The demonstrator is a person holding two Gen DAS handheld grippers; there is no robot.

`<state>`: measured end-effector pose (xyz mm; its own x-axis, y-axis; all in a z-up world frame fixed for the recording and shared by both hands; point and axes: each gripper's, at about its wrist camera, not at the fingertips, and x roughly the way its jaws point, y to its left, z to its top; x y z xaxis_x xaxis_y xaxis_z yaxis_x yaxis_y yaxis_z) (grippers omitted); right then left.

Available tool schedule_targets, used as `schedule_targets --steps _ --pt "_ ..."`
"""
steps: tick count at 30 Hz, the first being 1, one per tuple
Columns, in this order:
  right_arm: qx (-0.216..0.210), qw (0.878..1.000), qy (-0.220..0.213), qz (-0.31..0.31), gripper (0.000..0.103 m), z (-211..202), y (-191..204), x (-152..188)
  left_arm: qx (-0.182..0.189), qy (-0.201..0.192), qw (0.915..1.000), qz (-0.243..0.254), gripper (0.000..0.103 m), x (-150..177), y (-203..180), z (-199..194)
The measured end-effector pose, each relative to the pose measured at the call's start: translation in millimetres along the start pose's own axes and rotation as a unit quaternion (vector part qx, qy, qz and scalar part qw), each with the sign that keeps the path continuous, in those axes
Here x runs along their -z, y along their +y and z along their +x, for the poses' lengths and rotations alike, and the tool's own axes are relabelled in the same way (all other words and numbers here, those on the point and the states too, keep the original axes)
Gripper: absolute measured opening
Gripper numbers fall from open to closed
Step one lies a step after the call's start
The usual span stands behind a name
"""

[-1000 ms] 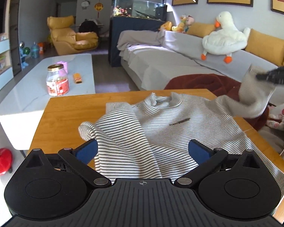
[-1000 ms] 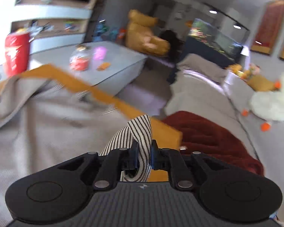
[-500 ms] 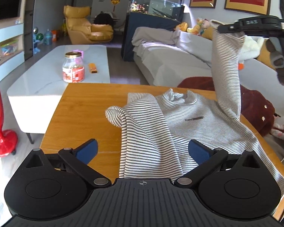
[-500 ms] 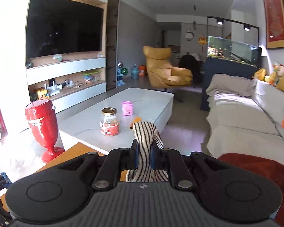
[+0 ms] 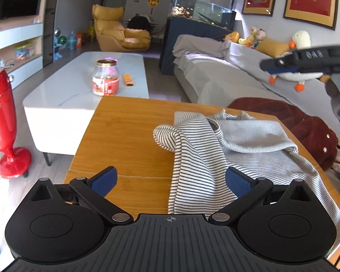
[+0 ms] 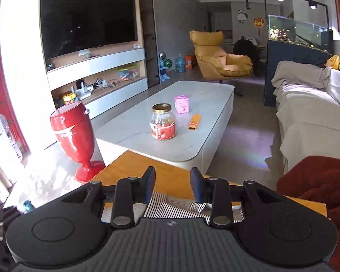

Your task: Fold clothes

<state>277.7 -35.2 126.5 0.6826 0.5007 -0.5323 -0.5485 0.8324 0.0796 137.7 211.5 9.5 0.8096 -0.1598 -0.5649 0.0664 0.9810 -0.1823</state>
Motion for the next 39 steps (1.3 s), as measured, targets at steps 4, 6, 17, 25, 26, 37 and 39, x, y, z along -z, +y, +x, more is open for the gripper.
schedule_targets --steps 4,6,17,25,26,37,39 --pt "-0.060 0.996 0.069 -0.009 0.033 -7 30 45 -0.012 -0.007 0.9994 -0.030 0.103 -5 11 -2" --pt "-0.101 0.988 0.113 0.002 0.033 -7 46 70 -0.018 -0.014 0.9988 -0.044 0.103 -6 16 -6" --pt "-0.184 0.952 0.196 0.147 0.015 48 86 143 -0.046 -0.038 0.9958 -0.069 0.103 -14 31 -28" --pt "-0.205 0.979 0.003 0.016 0.008 5 86 17 -0.052 -0.077 0.9889 -0.116 0.103 -32 43 -42" --pt "-0.191 0.981 -0.024 0.005 0.008 -4 75 -2 -0.048 -0.077 0.9896 -0.112 0.103 -34 40 -40" --pt "0.002 0.999 -0.022 -0.026 0.008 -52 -78 -23 0.044 -0.017 0.9989 0.003 0.103 -42 -37 32" --pt "0.036 0.999 0.019 -0.034 0.008 -48 -98 5 0.063 -0.002 0.9976 0.028 0.103 -41 -53 45"
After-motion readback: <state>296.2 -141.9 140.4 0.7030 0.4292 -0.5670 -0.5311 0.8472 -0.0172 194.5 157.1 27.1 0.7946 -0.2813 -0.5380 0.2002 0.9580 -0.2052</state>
